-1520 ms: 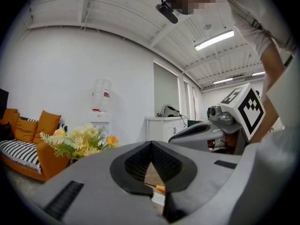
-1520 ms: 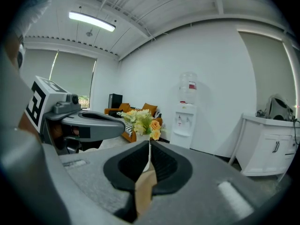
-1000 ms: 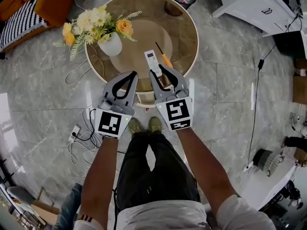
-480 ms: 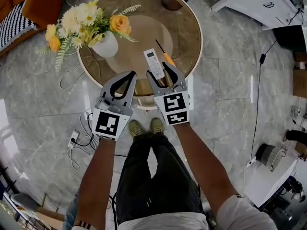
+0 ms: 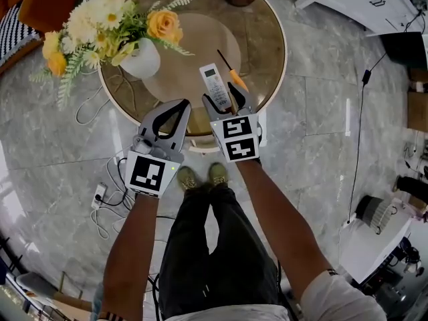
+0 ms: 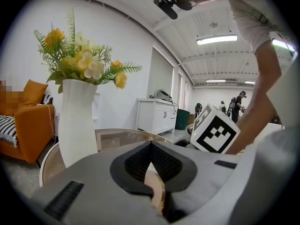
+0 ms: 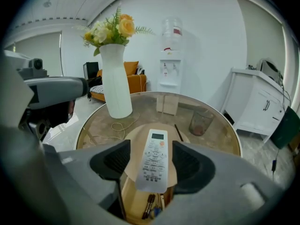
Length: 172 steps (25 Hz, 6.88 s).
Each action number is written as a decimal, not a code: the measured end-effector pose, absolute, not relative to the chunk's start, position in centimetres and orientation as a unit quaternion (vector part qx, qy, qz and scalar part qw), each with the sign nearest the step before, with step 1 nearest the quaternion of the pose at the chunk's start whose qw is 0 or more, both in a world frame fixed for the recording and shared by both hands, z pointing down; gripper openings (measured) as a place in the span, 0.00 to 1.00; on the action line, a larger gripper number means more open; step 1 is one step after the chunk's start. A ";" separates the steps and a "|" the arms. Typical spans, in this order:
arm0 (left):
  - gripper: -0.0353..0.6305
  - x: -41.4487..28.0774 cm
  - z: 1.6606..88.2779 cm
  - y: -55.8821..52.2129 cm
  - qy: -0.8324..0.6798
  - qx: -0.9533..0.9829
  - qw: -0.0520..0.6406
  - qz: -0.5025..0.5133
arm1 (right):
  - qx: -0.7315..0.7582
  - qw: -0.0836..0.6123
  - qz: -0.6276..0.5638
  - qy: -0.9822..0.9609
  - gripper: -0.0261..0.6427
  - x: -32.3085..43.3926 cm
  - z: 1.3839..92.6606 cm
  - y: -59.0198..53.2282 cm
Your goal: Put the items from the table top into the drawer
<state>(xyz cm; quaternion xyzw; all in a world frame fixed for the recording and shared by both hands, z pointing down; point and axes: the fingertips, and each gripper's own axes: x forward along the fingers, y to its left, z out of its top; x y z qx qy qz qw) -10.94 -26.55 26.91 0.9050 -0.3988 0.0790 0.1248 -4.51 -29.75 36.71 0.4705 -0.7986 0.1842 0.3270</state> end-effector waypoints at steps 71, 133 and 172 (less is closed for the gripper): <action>0.05 -4.8 29.7 -5.5 -0.487 0.863 0.120 0.062 | 0.426 0.269 0.151 -0.851 0.38 2.0 34.7 -5.3; 0.05 -9.1 54.5 -13.3 -0.443 0.895 0.017 0.054 | 0.156 0.533 0.161 -0.816 0.38 -2.9 74.8 -13.5; 0.05 -5.9 46.6 -10.8 -0.398 0.916 -0.009 0.041 | 0.308 0.254 0.065 -0.915 0.04 0.5 55.0 -11.0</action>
